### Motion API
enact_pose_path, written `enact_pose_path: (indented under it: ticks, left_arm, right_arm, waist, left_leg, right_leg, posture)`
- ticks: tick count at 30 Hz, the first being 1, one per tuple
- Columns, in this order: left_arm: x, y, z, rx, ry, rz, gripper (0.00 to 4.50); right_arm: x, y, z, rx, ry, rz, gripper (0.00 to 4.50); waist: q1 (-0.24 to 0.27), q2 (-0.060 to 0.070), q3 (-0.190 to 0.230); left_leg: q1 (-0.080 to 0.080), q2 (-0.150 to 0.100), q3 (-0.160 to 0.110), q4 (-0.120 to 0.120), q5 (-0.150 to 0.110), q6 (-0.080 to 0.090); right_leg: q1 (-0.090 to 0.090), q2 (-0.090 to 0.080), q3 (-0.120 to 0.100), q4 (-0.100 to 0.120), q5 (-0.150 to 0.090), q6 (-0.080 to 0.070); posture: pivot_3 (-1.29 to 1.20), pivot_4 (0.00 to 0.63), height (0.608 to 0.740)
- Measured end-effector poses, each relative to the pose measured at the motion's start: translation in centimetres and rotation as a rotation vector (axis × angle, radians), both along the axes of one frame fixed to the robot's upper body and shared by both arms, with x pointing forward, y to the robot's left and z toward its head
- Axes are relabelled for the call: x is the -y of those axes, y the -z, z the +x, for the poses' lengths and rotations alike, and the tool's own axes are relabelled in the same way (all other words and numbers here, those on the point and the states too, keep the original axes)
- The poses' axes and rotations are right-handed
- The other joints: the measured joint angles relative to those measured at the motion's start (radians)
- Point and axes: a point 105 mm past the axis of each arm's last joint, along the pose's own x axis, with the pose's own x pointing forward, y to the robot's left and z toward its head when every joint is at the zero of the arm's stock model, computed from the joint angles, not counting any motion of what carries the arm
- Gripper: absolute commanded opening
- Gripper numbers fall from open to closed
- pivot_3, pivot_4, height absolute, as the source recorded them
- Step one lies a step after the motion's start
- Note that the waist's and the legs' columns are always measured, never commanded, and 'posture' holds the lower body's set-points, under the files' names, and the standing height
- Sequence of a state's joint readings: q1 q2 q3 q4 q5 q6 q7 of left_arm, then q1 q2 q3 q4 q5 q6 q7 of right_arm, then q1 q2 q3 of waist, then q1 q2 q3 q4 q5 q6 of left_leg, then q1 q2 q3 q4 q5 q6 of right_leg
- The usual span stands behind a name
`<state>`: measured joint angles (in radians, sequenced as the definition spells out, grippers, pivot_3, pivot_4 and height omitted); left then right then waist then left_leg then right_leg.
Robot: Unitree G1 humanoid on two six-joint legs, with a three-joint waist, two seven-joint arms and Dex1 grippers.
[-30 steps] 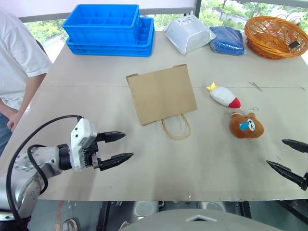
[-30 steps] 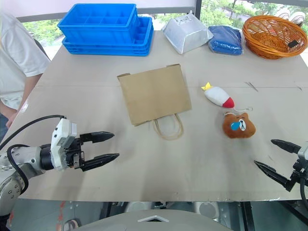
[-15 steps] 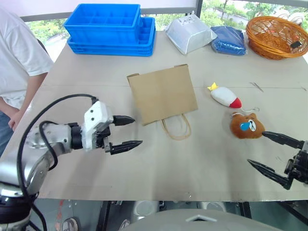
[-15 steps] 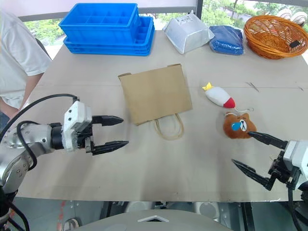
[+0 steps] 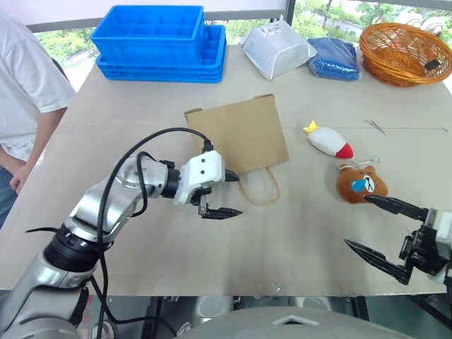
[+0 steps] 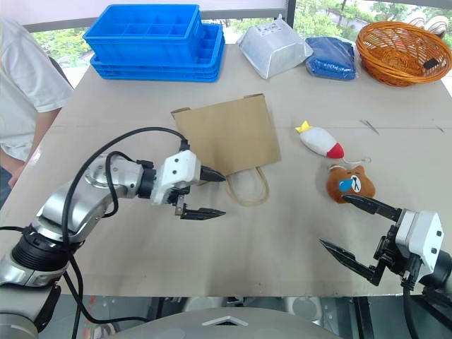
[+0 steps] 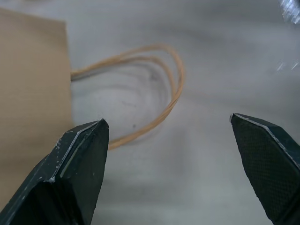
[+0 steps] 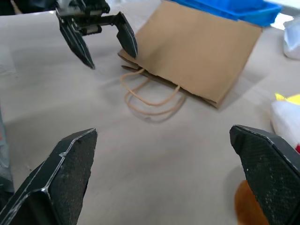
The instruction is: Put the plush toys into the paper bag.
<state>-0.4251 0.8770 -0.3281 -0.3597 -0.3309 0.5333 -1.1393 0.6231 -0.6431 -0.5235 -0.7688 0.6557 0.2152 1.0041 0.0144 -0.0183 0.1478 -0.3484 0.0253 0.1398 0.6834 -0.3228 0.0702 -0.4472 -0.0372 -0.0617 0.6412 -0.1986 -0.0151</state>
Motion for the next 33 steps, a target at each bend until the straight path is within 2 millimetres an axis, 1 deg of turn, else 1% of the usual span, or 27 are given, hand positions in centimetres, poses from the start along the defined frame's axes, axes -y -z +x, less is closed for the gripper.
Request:
enact_pose_path:
  ticks: [3,5,8,14,15,16,17,18,19,22,23,24,25,28,30,33]
  left_arm:
    - [0.6,0.6,0.3,0.026,0.030,0.023,4.47]
    - [1.2,0.5,1.2,0.075,0.042,0.026,4.47]
    - [2.1,0.8,1.1,0.110,0.085,0.032,4.47]
    - [2.0,1.3,2.0,0.146,0.101,0.050,4.47]
    - [2.0,1.4,2.1,0.146,0.105,0.052,3.96]
    - [2.0,1.5,2.1,0.143,0.111,0.049,3.70]
    - [2.2,1.6,2.0,0.142,0.122,0.048,3.22]
    - [2.3,1.8,2.0,0.145,0.133,0.048,2.83]
    - [2.6,2.0,1.8,0.144,0.153,0.046,2.16]
    - [2.7,2.3,1.9,0.143,0.166,0.048,1.02]
    - [2.7,2.4,2.0,0.148,0.170,0.052,0.47]
    - [2.6,2.4,2.0,0.148,0.172,0.053,0.24]
    - [2.6,2.5,2.0,0.147,0.176,0.052,0.04]
    - [2.8,2.5,2.0,0.131,0.178,0.037,0.04]
    - [2.8,2.2,1.9,0.088,0.163,0.004,0.04]
    - [2.9,0.8,2.2,-0.001,0.092,-0.102,0.04]
  right_arm:
    - [-0.2,-0.5,0.4,0.022,0.017,0.007,4.50]
    - [-0.2,-0.6,0.5,0.023,0.024,0.013,4.50]
    - [-0.2,-0.3,0.3,0.006,0.027,0.017,4.50]
    - [-0.3,-0.1,0.2,0.002,0.032,0.026,4.50]
    - [-0.3,-0.1,0.2,0.003,0.034,0.027,4.50]
    - [-0.3,-0.1,0.2,0.003,0.037,0.028,4.50]
    - [-0.2,0.0,0.2,0.001,0.040,0.029,4.50]
    - [-0.2,0.1,0.1,-0.003,0.044,0.031,4.50]
    - [-0.2,0.2,0.0,-0.011,0.049,0.033,4.50]
    - [-0.1,0.2,-0.1,-0.012,0.053,0.034,4.50]
    - [-0.1,0.3,-0.2,-0.015,0.057,0.035,4.50]
    - [-0.1,0.3,-0.2,-0.015,0.058,0.035,4.50]
    - [-0.2,0.3,-0.2,-0.013,0.059,0.035,4.50]
    - [-0.2,0.2,-0.1,-0.004,0.065,0.032,4.50]
    - [-0.5,0.3,0.0,-0.003,0.057,0.038,4.50]
    - [-0.9,0.1,0.5,0.015,0.052,0.056,4.50]
  waist:
    - [0.001,-0.001,0.000]
    - [0.003,-0.001,0.000]
    - [0.003,-0.001,0.000]
    - [0.001,-0.001,0.000]
    - [0.001,-0.001,0.000]
    - [0.001,-0.001,0.000]
    - [0.001,-0.001,0.000]
    - [0.002,-0.001,0.000]
    - [0.002,-0.001,0.000]
    - [0.002,-0.001,0.000]
    - [0.001,-0.001,0.000]
    - [0.001,-0.001,0.000]
    - [0.000,-0.001,0.000]
    - [0.001,-0.001,0.000]
    - [0.001,-0.001,0.000]
    - [0.000,-0.001,0.000]
  left_leg:
    - [0.000,0.000,0.000,0.001,0.000,0.000]
    - [0.000,0.000,0.000,0.001,0.000,0.000]
    - [-0.001,-0.001,-0.001,0.001,0.000,0.000]
    - [-0.001,-0.001,-0.002,0.001,0.000,0.000]
    - [-0.001,-0.001,-0.002,0.001,0.000,0.001]
    - [-0.001,0.000,-0.002,0.001,0.000,0.001]
    - [-0.001,-0.001,-0.002,0.001,0.000,0.001]
    - [-0.001,-0.001,-0.002,0.001,0.000,0.001]
    - [-0.001,-0.001,-0.003,0.001,0.000,0.001]
    - [-0.002,-0.001,-0.003,0.002,0.000,0.001]
    - [-0.002,-0.001,-0.003,0.002,0.000,0.001]
    - [-0.002,-0.001,-0.003,0.002,0.000,0.001]
    - [-0.002,0.000,-0.003,0.002,0.000,0.001]
    - [-0.002,0.000,-0.003,0.002,0.000,0.001]
    - [-0.002,0.000,-0.003,0.002,0.000,0.001]
    - [-0.002,0.000,-0.004,0.002,0.000,0.001]
  right_leg:
    - [0.000,0.000,0.000,0.000,0.000,0.000]
    - [0.000,0.000,0.000,0.000,0.000,0.000]
    - [0.000,0.000,0.000,0.000,0.000,0.001]
    - [0.000,0.000,0.000,0.000,-0.001,0.001]
    - [0.000,0.000,0.000,0.000,-0.001,0.001]
    - [0.000,0.000,0.000,0.000,-0.001,0.001]
    - [0.000,0.000,-0.001,0.000,-0.001,0.001]
    - [0.000,0.000,-0.001,0.000,-0.001,0.001]
    - [0.000,0.000,-0.001,0.000,-0.001,0.001]
    - [0.000,0.000,-0.001,0.000,-0.001,0.001]
    - [0.000,0.000,-0.001,0.000,-0.001,0.001]
    - [0.000,0.000,-0.001,0.000,-0.001,0.001]
    - [0.000,0.000,-0.001,0.000,-0.001,0.001]
    - [0.000,0.000,-0.001,0.000,-0.001,0.001]
    - [0.000,0.000,-0.001,0.000,-0.001,0.001]
    - [0.000,0.000,-0.002,0.000,-0.001,0.002]
  posture:
    - [0.00,0.150,0.740]
    - [0.00,0.150,0.740]
    - [0.00,0.150,0.740]
    - [0.00,0.150,0.740]
    - [0.00,0.150,0.740]
    - [0.00,0.150,0.740]
    - [0.00,0.150,0.740]
    - [0.00,0.150,0.740]
    - [0.00,0.150,0.740]
    - [0.00,0.150,0.740]
    - [0.00,0.150,0.740]
    - [0.00,0.150,0.740]
    - [0.00,0.150,0.740]
    - [0.00,0.150,0.740]
    - [0.00,0.150,0.740]
    - [0.00,0.150,0.740]
